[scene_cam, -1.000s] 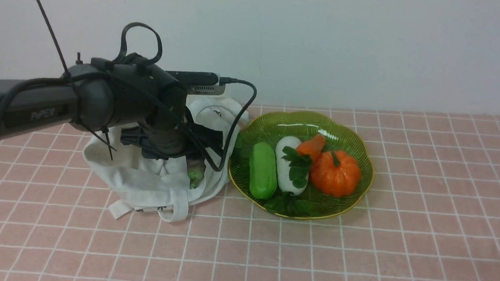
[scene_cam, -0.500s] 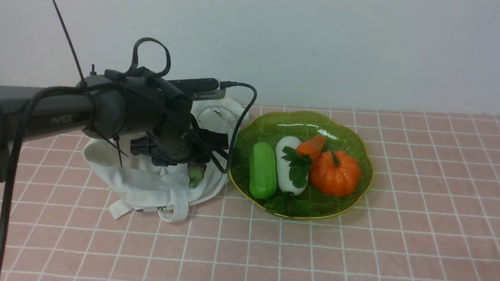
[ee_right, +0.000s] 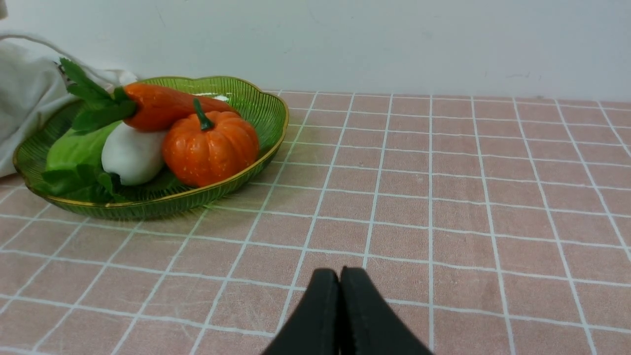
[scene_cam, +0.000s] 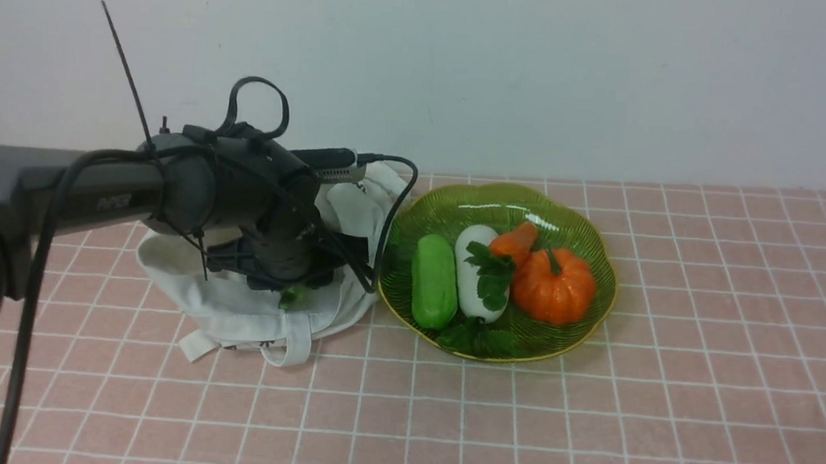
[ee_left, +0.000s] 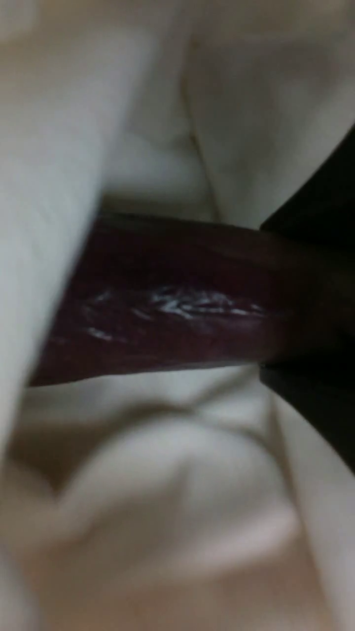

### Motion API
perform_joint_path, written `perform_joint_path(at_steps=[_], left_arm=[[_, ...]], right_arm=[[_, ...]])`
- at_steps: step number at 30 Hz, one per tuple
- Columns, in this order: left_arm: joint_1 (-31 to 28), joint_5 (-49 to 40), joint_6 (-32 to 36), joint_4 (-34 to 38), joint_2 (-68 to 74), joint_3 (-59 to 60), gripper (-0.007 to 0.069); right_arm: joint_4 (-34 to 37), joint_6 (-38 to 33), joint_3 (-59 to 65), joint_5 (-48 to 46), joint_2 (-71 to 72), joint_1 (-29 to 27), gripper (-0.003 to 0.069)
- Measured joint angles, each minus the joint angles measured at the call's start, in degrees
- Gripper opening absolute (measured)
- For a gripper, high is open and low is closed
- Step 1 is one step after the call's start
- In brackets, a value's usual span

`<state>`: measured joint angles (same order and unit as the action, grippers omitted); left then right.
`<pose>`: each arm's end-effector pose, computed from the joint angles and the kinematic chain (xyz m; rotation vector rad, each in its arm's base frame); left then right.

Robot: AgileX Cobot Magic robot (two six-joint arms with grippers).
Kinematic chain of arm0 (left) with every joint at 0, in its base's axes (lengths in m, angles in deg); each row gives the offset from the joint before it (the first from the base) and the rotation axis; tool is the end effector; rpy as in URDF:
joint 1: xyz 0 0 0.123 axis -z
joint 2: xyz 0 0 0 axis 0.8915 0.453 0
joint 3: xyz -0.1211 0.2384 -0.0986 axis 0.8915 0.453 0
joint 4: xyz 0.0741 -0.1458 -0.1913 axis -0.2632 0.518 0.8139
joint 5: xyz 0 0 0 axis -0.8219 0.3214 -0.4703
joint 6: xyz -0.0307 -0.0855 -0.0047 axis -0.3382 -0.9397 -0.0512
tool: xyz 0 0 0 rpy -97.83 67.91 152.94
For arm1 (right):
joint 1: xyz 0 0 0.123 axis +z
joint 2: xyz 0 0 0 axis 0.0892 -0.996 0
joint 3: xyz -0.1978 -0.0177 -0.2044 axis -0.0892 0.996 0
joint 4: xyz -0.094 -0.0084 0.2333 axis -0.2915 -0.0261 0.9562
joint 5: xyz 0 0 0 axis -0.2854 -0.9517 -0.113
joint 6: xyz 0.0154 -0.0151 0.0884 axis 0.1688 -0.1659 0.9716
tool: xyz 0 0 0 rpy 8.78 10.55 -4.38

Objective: Take vegetables from bag on pink coffee tablecloth place on plate.
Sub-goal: 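Take the eggplant out of the bag and place it in the plate with the left gripper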

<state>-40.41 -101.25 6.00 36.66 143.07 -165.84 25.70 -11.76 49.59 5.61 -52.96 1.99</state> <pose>0.3877 -0.1438 0.1666 -0.2228 2.7055 -0.0149 0.0515 0.0083 0.1721 -0.1003 1.8797 0.1254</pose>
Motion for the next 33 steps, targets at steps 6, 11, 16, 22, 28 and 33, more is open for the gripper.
perform_joint_path(at_steps=[6, 11, 16, 22, 28, 33], left_arm=[[0.00, -20.43, 6.75, 2.41, -13.20, 0.00, 0.0258], [0.00, -31.34, 13.85, 9.82, -20.62, 0.00, 0.0258], [0.00, -33.13, 24.31, 24.17, -28.85, 0.00, 0.0258], [1.43, -31.86, 28.98, 31.87, -30.01, 0.00, 0.0258], [7.12, -26.32, 42.97, 35.04, -21.92, -0.28, 0.0258], [7.35, -24.30, 46.70, 32.40, -12.23, -8.05, 0.0258]], right_arm=[[0.00, 0.00, 0.00, 0.00, 0.00, 0.00, -0.0018], [0.00, 0.00, 0.00, 0.00, 0.00, 0.00, -0.0018], [0.00, 0.00, 0.00, 0.00, 0.00, 0.00, -0.0018], [0.00, 0.00, 0.00, 0.00, 0.00, 0.00, -0.0018], [0.00, 0.00, 0.00, 0.00, 0.00, 0.00, -0.0018], [0.00, 0.00, 0.00, 0.00, 0.00, 0.00, -0.0018]])
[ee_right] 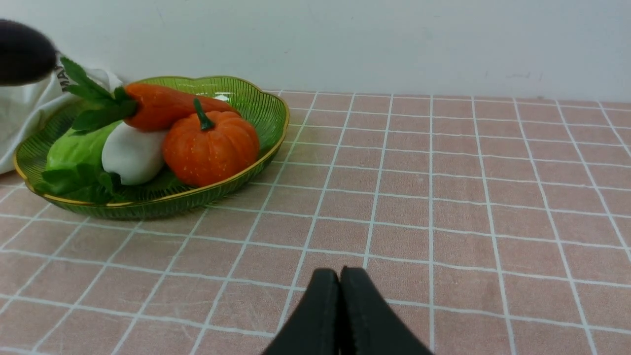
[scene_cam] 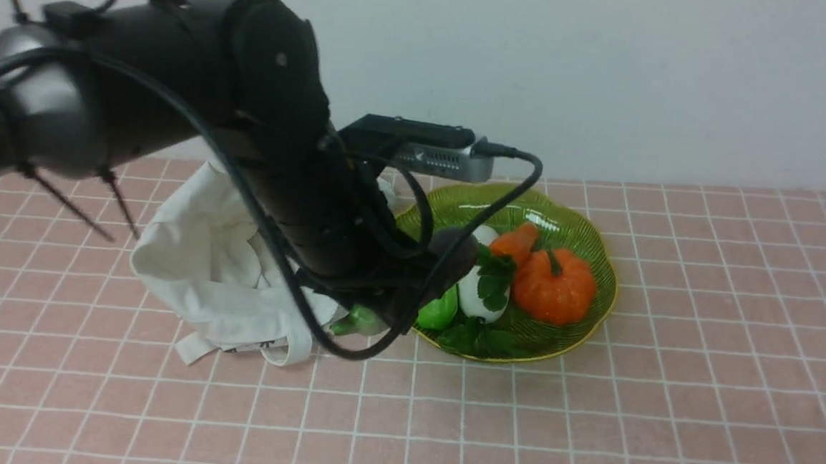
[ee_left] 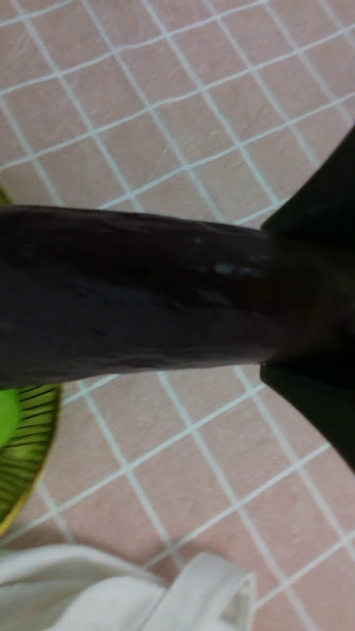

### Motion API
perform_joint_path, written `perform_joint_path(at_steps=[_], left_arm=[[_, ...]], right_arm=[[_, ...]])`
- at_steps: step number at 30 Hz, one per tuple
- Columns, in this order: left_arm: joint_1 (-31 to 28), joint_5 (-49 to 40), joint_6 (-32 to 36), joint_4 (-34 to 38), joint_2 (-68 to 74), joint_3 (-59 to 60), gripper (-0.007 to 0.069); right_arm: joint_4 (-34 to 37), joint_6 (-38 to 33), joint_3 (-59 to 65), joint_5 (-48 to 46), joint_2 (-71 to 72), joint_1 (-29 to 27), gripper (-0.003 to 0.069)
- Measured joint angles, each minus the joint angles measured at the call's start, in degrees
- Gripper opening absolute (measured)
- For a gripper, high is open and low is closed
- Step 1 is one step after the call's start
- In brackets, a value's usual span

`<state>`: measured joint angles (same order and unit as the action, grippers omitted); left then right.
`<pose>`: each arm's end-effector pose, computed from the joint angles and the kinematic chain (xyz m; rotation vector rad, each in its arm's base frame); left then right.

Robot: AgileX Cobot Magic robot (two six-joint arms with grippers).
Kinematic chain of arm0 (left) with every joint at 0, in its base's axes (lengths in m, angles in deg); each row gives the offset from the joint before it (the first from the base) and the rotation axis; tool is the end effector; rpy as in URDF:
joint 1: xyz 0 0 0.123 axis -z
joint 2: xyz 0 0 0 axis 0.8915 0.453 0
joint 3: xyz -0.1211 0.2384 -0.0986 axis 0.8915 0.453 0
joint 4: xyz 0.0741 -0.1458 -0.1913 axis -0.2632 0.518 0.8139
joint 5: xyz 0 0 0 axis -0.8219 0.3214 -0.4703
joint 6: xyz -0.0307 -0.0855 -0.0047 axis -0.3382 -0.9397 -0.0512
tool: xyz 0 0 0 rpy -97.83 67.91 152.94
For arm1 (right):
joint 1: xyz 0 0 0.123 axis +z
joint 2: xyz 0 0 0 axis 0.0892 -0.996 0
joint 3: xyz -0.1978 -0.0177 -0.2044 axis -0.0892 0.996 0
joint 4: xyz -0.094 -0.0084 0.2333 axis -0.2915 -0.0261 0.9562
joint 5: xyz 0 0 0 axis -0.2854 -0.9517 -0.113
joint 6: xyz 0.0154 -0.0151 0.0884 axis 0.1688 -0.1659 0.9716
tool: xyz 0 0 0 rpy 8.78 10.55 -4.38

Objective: Take vegetables from bag on pink coffee tablecloth place on plate.
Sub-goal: 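Take the eggplant out of the bag and place it in the plate with the left gripper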

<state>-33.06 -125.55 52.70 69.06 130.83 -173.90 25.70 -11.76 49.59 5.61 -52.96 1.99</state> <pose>0.3165 -0.2066 0.2774 0.6849 2.7969 -0.4516 0.0515 0.0083 0.1721 -0.1003 1.8797 0.1254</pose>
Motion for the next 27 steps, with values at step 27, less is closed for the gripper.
perform_joint_path(at_steps=[27], left_arm=[[0.43, -2.33, 8.76, -19.66, 28.84, -33.64, 0.0486]], right_arm=[[0.00, -0.09, 0.00, 0.00, 0.00, 0.00, -0.0018]])
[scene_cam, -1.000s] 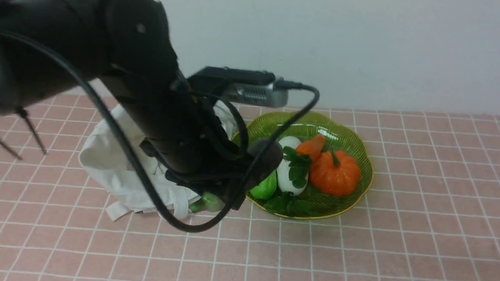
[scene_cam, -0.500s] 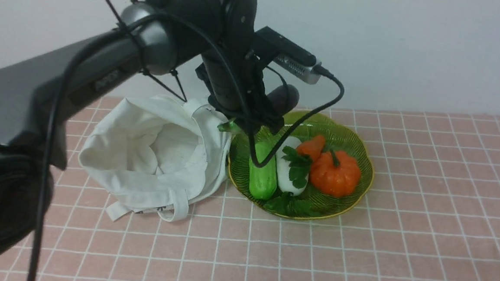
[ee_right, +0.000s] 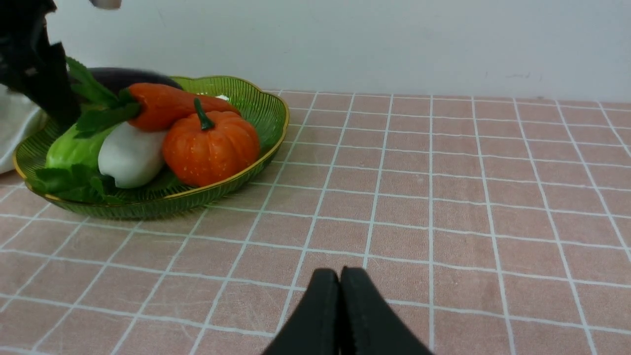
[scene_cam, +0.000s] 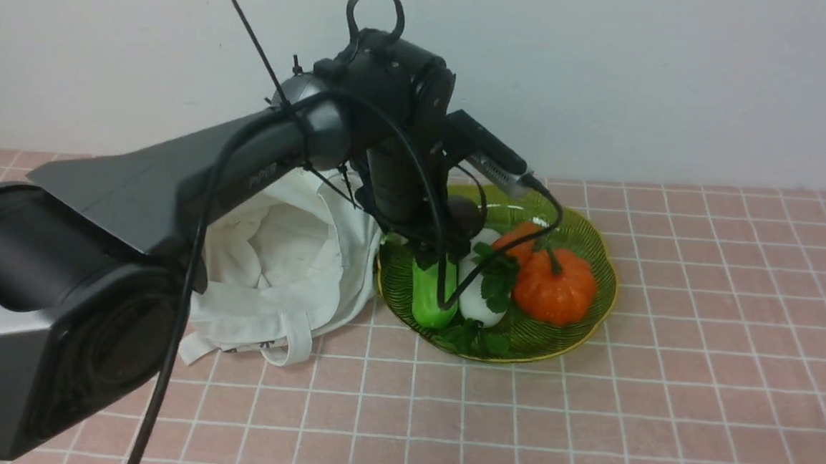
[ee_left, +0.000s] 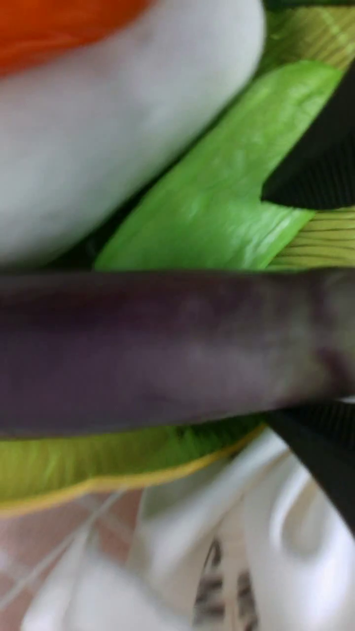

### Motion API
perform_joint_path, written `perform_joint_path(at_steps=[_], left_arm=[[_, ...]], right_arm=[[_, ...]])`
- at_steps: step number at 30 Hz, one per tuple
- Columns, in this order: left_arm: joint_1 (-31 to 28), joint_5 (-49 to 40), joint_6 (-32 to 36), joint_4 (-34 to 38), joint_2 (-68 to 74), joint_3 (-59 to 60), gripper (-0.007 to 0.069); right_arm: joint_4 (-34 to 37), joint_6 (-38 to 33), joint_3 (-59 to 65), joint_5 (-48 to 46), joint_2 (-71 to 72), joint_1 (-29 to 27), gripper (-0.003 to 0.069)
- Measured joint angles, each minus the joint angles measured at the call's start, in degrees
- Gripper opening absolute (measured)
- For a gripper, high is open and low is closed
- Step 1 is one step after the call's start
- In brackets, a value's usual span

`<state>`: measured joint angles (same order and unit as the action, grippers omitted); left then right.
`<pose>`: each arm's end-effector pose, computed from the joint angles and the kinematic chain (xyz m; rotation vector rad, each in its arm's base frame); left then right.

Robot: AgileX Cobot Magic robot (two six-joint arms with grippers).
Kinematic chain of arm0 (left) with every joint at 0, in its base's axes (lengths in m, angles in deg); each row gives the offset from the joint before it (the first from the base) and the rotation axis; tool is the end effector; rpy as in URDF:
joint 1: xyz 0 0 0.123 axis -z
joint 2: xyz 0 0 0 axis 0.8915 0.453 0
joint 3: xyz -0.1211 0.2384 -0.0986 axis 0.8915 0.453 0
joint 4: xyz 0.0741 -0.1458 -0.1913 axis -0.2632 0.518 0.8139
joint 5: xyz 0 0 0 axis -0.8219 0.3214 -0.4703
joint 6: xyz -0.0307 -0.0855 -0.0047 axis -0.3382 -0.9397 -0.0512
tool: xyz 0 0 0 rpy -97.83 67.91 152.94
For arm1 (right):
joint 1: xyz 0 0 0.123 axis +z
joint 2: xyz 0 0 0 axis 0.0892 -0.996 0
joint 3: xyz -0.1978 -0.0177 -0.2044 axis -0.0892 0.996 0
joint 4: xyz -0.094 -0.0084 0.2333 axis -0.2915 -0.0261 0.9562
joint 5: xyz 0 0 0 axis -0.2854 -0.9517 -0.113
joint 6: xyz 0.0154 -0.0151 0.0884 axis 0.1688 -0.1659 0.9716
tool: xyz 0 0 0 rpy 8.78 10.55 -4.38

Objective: Take vegetables from bag on pink coffee tablecloth place on plate.

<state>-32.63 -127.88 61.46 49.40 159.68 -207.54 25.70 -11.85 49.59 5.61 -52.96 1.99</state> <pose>0.4331 -0.2466 0.2157 1.0292 2.5978 0.0299 0.0515 0.0083 0.1721 -0.1018 1.8795 0.1244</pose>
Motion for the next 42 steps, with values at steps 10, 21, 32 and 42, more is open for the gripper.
perform_joint_path(at_steps=[10, 21, 32, 42], left_arm=[[0.25, -6.84, -10.06, -4.56, -1.83, -17.92, 0.0387], [2.40, -7.76, -10.66, 0.26, -25.75, -3.44, -0.0005], [2.40, -2.30, -14.39, 1.78, -62.56, 43.69, -0.0005], [2.40, 34.63, -17.87, 7.09, -88.60, 90.57, -0.0005]], right_arm=[[0.00, 0.00, 0.00, 0.00, 0.00, 0.00, -0.0018], [0.00, 0.00, 0.00, 0.00, 0.00, 0.00, -0.0018], [0.00, 0.00, 0.00, 0.00, 0.00, 0.00, -0.0018], [0.00, 0.00, 0.00, 0.00, 0.00, 0.00, -0.0018]])
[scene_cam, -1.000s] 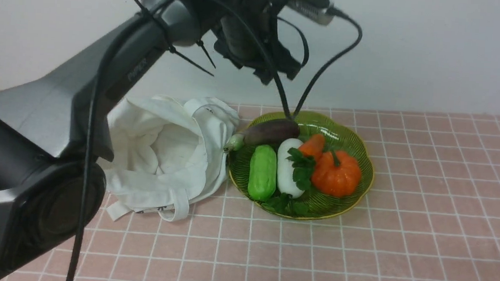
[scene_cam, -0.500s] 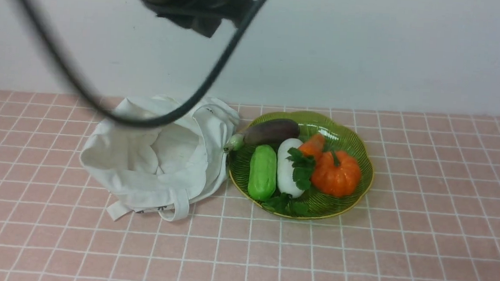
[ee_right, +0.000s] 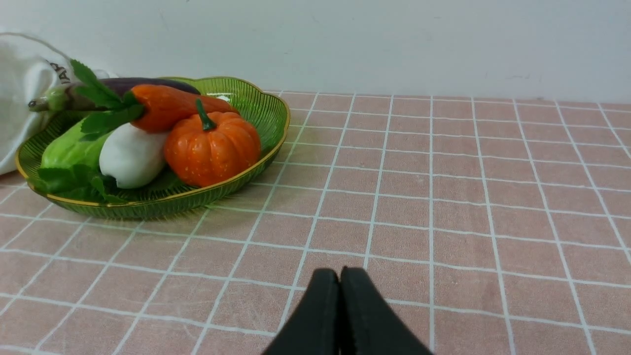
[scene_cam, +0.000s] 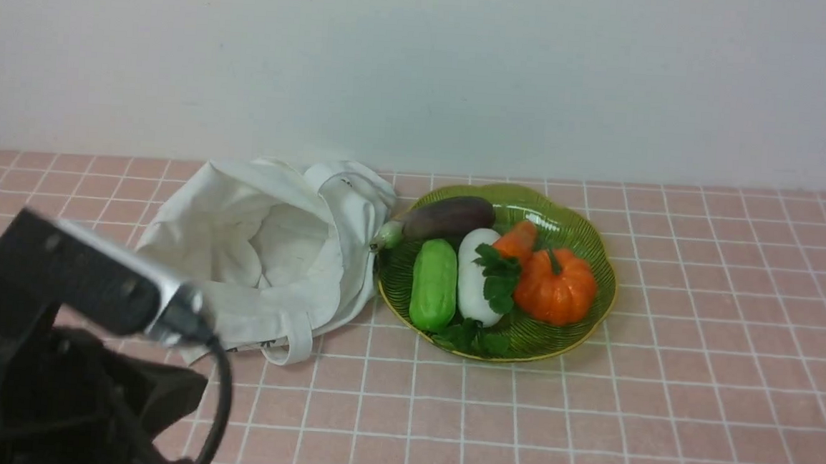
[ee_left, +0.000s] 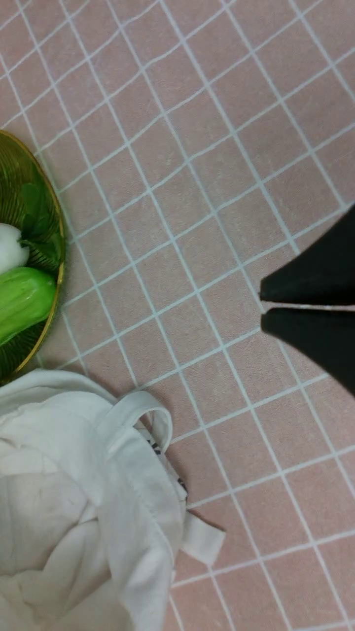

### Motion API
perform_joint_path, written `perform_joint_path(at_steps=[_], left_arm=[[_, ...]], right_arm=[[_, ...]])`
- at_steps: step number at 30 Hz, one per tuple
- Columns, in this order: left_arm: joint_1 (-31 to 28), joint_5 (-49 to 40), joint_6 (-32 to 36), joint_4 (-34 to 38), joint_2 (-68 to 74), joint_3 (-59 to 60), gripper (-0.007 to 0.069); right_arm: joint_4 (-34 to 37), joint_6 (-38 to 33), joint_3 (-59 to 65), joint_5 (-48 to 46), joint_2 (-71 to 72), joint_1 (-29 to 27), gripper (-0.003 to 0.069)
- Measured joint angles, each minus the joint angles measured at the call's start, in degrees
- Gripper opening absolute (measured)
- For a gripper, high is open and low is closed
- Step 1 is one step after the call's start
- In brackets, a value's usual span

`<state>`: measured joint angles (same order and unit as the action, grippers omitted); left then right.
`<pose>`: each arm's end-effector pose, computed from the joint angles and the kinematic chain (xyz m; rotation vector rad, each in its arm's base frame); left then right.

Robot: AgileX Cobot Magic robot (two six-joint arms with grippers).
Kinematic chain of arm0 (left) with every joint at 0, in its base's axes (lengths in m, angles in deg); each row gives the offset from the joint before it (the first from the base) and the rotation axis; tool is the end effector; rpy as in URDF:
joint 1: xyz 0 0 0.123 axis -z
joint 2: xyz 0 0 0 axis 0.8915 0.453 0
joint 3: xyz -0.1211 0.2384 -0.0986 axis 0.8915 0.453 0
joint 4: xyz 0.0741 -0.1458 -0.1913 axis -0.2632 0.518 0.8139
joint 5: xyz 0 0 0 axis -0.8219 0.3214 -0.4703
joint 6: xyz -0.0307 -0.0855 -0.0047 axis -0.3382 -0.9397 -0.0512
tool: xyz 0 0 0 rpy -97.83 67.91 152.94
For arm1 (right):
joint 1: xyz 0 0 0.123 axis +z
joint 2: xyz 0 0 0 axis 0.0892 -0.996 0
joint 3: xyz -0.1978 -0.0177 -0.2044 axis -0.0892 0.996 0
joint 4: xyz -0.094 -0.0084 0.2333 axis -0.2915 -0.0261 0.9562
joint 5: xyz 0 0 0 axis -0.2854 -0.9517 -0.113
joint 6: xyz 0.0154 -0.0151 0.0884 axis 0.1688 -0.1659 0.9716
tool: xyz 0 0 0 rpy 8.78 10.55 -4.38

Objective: Take vegetables from bag on pink coffee tablecloth place on plate.

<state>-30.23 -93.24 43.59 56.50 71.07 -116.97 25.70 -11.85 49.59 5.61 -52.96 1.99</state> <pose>0.1191 -0.0790 0.2724 0.4877 2.2110 -0.4137 0.0515 0.0083 0.1721 -0.1018 1.8795 0.1244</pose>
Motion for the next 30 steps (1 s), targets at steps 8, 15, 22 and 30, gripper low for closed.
perform_joint_path(at_steps=[8, 15, 22, 30], left_arm=[[0.00, 11.72, -0.14, 0.37, -8.67, 14.90, -0.0005], [0.00, 8.95, 0.00, 0.18, -8.79, 18.15, -0.0005], [0.00, 8.21, 0.05, -1.03, -9.18, 18.14, -0.0005], [-4.23, 9.63, 0.07, -4.79, -26.20, 23.58, -0.0005]], right_arm=[[0.00, 0.00, 0.00, 0.00, 0.00, 0.00, -0.0018], [0.00, 0.06, 0.00, 0.00, 0.00, 0.00, -0.0018], [0.00, 0.06, 0.00, 0.00, 0.00, 0.00, -0.0018], [0.00, 0.06, 0.00, 0.00, 0.00, 0.00, -0.0018]])
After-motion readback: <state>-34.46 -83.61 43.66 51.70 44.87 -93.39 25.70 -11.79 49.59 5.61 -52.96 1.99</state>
